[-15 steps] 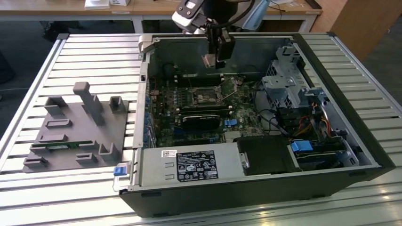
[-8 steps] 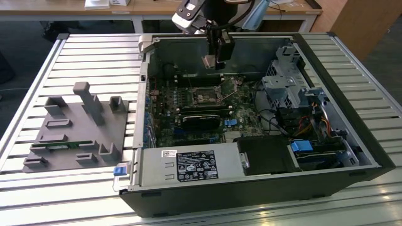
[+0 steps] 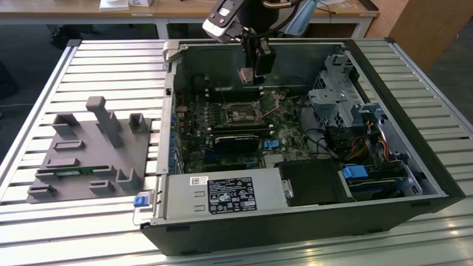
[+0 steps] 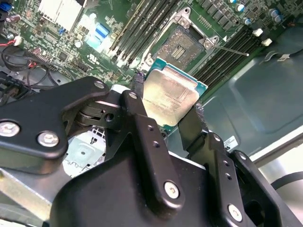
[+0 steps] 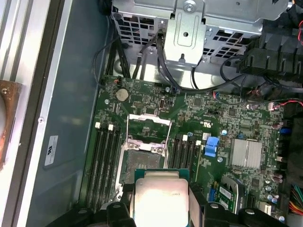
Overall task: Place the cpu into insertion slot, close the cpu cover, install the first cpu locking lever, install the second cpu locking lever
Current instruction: 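Place the cpu into insertion slot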
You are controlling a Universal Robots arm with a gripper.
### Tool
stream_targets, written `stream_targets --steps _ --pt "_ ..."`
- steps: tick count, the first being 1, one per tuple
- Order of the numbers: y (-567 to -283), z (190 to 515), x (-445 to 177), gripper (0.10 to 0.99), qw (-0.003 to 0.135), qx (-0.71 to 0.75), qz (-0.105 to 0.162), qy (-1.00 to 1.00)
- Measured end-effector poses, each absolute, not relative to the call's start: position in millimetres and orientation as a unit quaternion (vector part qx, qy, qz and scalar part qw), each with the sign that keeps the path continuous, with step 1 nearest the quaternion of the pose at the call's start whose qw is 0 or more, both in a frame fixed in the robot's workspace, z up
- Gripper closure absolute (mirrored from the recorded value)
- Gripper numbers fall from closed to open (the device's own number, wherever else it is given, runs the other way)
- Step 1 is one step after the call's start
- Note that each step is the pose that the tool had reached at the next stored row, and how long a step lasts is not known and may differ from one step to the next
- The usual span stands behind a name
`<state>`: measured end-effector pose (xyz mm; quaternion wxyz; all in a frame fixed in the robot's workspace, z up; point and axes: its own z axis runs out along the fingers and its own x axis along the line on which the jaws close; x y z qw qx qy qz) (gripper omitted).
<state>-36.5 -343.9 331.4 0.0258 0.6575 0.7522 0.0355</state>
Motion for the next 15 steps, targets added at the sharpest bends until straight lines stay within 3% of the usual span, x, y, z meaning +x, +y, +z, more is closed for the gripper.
stream_targets --steps 15 --pt "-342.6 305.4 -36.5 0.545 0.027 0.680 0.034 0.732"
